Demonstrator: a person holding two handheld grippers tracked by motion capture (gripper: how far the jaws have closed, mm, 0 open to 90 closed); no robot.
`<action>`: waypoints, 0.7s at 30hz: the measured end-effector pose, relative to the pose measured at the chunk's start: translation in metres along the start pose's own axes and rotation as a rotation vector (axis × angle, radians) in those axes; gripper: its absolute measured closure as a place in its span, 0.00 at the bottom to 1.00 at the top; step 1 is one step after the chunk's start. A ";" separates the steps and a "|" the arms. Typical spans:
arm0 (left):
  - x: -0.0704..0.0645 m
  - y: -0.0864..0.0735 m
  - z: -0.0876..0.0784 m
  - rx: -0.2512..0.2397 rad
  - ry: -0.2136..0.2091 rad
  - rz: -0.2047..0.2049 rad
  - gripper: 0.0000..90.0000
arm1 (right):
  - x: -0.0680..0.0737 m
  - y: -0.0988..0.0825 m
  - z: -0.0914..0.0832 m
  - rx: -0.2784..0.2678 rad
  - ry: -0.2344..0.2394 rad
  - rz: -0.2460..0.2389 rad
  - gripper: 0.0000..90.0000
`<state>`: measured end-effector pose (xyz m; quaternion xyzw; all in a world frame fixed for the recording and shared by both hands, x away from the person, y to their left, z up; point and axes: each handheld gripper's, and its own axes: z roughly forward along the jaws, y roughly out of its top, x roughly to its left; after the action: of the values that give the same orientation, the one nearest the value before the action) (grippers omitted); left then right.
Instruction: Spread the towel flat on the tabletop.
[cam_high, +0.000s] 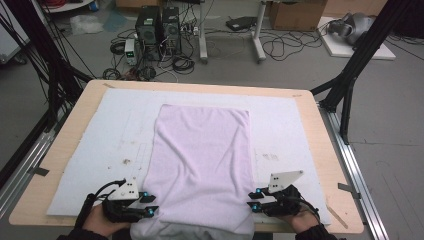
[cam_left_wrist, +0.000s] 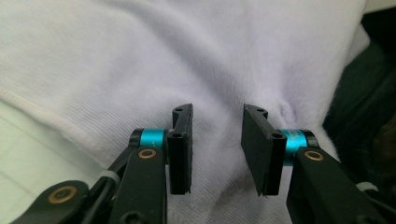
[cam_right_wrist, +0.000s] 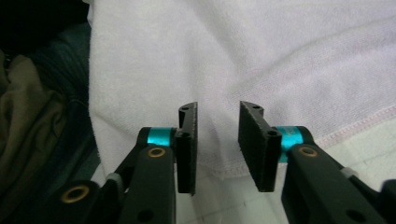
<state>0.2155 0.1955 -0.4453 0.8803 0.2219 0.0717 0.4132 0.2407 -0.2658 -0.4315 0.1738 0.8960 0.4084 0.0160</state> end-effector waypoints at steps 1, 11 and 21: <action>0.001 0.000 0.000 -0.001 0.007 -0.013 0.78 | 0.000 0.000 0.002 0.010 -0.005 -0.001 0.73; 0.006 0.006 -0.007 -0.035 0.079 -0.026 0.98 | -0.011 0.019 0.020 0.091 -0.002 -0.056 0.98; 0.009 0.006 -0.006 -0.042 0.029 -0.036 0.79 | -0.023 0.031 0.031 0.091 -0.023 -0.035 0.95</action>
<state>0.2233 0.2005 -0.4370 0.8662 0.2420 0.0817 0.4294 0.2766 -0.2315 -0.4319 0.1633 0.9163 0.3647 0.0254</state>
